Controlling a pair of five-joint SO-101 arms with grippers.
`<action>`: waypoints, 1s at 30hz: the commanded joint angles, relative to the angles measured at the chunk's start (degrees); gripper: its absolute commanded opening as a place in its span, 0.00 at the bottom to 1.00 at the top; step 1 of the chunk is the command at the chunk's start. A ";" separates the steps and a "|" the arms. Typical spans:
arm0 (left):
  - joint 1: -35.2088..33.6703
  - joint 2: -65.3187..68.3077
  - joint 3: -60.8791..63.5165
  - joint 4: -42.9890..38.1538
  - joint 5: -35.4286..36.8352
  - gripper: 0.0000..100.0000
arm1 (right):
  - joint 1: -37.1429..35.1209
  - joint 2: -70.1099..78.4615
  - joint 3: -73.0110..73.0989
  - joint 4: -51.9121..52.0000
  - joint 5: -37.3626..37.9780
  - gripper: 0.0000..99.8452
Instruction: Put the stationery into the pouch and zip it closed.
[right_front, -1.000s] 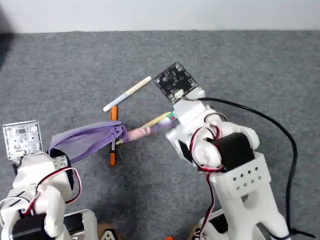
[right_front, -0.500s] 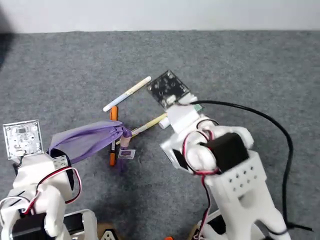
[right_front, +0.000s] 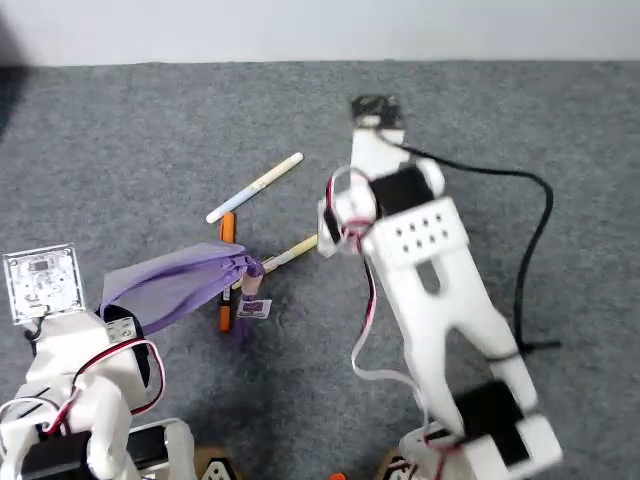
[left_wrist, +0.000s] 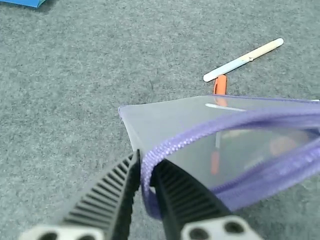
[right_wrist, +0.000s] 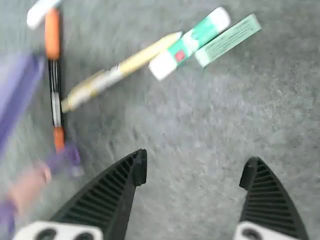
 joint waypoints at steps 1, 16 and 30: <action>0.00 1.05 -3.03 0.18 0.79 0.01 | 3.21 7.96 -9.49 -0.22 -7.12 0.31; 0.00 0.97 -2.77 0.44 0.79 0.01 | 5.32 40.66 -36.75 -0.13 -12.04 0.31; 0.00 0.97 -2.68 0.35 0.79 0.01 | 11.65 64.66 -57.67 -0.13 -6.77 0.31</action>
